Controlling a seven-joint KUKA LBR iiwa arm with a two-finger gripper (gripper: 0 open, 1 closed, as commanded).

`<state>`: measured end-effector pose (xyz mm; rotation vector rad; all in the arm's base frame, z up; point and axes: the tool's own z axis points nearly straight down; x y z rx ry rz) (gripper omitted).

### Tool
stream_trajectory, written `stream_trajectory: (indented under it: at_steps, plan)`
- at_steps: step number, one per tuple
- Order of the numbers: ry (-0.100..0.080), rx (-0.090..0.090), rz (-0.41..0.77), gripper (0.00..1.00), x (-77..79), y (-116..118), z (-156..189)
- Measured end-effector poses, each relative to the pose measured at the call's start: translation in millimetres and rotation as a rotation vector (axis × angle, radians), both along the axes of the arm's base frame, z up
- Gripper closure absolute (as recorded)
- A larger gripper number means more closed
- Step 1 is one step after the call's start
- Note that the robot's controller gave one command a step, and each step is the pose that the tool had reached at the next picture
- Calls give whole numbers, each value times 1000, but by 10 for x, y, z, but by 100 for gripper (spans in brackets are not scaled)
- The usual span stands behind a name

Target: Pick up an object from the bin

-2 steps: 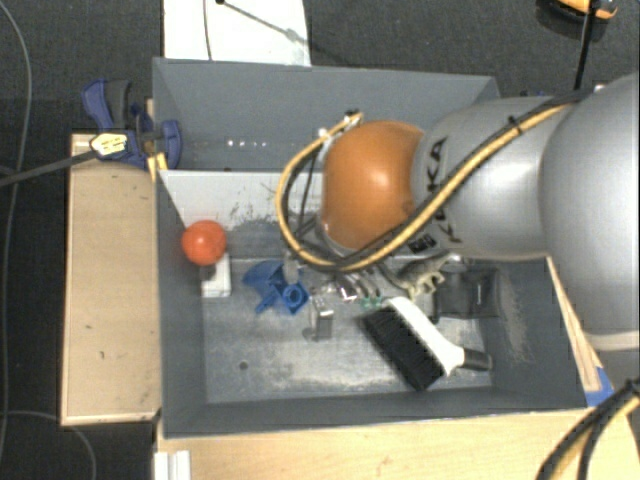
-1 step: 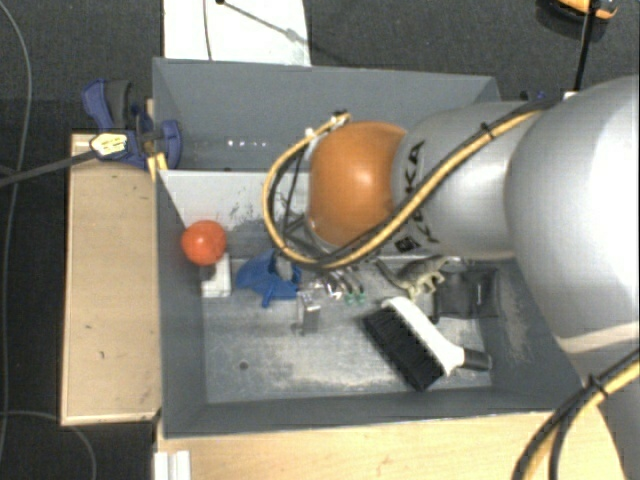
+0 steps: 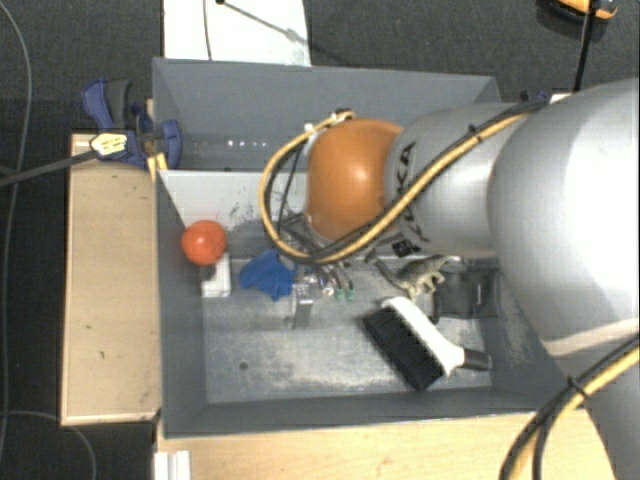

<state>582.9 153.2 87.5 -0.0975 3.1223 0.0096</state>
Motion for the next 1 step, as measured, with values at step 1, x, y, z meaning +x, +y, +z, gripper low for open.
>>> stream_trajectory:
  at_steps: [1]
  plan:
    - [-5, -8, 158, 0, 43, 62, -8]
